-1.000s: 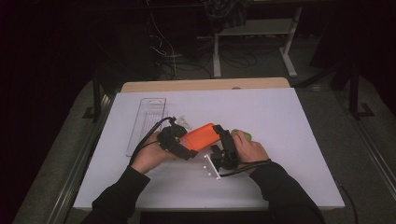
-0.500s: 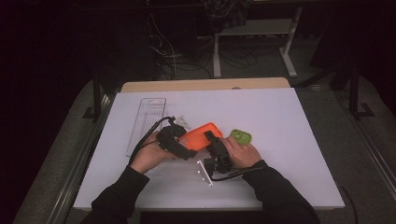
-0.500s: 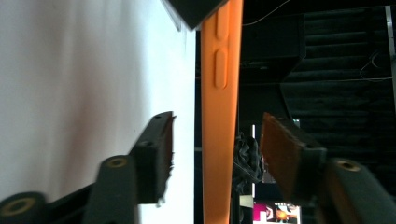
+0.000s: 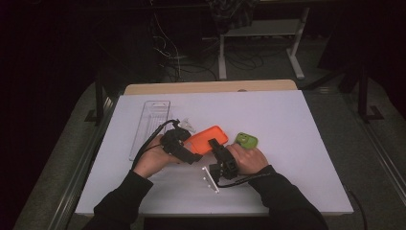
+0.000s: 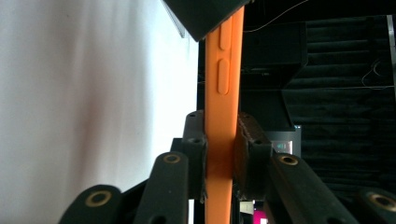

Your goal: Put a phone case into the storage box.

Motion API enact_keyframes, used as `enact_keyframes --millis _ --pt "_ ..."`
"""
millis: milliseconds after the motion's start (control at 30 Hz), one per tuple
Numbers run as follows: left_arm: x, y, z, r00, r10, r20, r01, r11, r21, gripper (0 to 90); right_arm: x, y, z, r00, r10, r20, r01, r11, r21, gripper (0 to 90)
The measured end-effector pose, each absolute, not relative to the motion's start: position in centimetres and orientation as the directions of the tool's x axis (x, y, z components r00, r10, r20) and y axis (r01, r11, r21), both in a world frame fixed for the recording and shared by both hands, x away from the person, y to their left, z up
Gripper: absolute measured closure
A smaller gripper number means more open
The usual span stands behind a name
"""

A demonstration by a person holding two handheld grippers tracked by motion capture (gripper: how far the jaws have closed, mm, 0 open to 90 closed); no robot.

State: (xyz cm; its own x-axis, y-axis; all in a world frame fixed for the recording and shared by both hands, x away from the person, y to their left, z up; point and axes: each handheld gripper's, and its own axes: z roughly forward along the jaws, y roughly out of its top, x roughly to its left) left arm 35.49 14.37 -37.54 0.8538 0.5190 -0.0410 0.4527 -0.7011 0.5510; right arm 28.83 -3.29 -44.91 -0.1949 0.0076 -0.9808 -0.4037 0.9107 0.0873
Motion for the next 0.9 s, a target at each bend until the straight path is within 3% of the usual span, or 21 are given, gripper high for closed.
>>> enact_keyframes --millis 333,533,567,667,900 --pt "35.3 14.4 -37.6 0.861 0.509 -0.02 0.426 -0.698 0.576 15.1 28.7 -3.3 -44.9 -0.175 -0.004 -0.985 -0.406 0.911 0.068 77.6" --pt "35.2 14.8 -37.2 0.868 0.496 -0.01 0.405 -0.697 0.591 5.0 28.7 -3.5 -44.8 -0.178 0.009 -0.984 -0.401 0.912 0.08 77.8" --pt "35.2 14.9 -37.1 0.87 0.493 -0.005 0.401 -0.702 0.589 2.6 28.6 -3.5 -45.0 -0.199 0.041 -0.979 -0.384 0.916 0.117 77.8" --pt "35.1 15.2 -37.0 0.875 0.484 -0.004 0.39 -0.7 0.598 0.8 28.9 -3.8 -44.9 -0.184 0.011 -0.983 -0.391 0.916 0.084 77.8" --pt "35.2 16.4 -36.6 0.875 0.484 -0.011 0.388 -0.687 0.614 0.0 29.2 -4.5 -44.5 -0.216 0.046 -0.975 -0.361 0.924 0.123 77.8"
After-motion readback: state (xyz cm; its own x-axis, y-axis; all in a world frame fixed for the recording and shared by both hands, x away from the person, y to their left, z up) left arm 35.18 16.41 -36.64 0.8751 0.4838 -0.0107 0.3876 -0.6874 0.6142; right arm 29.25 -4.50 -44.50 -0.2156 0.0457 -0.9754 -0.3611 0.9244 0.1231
